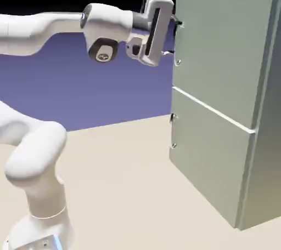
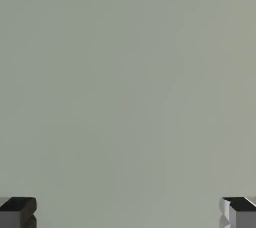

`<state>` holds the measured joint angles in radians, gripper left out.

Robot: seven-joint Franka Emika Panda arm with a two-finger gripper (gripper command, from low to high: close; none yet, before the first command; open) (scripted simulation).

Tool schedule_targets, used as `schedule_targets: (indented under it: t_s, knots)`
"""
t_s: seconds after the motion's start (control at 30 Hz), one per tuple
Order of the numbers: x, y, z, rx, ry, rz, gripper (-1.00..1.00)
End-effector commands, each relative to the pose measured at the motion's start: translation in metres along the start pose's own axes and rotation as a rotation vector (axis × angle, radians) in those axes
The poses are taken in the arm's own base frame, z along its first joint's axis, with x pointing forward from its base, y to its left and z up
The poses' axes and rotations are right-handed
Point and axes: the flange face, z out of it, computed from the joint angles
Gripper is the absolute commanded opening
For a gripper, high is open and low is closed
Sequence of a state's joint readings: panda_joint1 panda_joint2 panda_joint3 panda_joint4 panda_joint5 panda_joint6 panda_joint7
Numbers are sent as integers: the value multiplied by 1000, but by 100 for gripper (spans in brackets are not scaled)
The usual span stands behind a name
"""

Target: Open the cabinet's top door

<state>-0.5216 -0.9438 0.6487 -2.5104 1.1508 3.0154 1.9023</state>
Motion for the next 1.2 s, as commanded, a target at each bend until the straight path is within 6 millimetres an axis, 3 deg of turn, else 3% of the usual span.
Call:
schedule_targets:
  t_s: [0.0, 0.23, 0.47, 0.73, 0.77, 0.93, 0.97, 1.0, 1.17]
  knots:
    - [-5, 4, -2, 9, -14, 63, 0]
    - [-30, 45, -5, 32, -110, 490, 0]
    - [-37, 99, 11, 2, -181, 904, 0]
    - [-18, 169, 55, -60, -205, 1368, 0]
    - [-18, 169, 55, -60, -205, 1368, 0]
    - [-27, 165, 104, -60, -205, 1368, 0]
    - [-27, 165, 104, -60, -205, 1368, -100]
    - [-27, 165, 104, -60, -205, 1368, -100]
    - [-10, 154, 65, -169, -194, 1356, -100]
